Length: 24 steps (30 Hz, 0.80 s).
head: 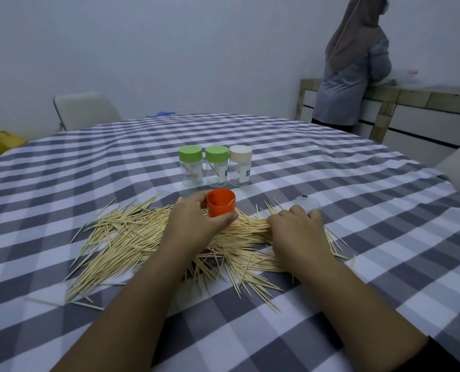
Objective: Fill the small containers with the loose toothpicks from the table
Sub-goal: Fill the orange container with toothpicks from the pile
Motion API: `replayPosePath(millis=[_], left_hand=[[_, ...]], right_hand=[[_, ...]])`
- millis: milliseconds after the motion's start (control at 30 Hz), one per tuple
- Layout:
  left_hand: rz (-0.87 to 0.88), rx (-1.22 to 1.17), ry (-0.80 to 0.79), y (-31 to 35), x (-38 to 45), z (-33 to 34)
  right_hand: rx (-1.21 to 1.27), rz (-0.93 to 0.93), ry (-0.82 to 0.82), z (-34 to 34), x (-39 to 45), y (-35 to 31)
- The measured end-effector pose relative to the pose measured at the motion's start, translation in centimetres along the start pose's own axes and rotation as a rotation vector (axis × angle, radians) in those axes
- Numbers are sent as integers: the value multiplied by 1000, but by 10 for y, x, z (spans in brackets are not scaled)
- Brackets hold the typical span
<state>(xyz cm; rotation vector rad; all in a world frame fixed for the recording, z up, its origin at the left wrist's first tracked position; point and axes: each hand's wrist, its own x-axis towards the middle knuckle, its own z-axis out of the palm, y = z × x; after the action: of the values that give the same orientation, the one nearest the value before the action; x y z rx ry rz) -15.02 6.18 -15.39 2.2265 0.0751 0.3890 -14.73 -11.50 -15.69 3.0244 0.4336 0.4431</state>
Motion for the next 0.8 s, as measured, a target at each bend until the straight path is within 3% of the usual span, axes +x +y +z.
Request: replayPosePath(millis=[367,800], left_hand=[[-36,68,-52,-4,1,3],[77,251,-118,6,-6,8]], right_hand=[[237,118,183,3,8,3],[133,-72,373,9,6,-10]])
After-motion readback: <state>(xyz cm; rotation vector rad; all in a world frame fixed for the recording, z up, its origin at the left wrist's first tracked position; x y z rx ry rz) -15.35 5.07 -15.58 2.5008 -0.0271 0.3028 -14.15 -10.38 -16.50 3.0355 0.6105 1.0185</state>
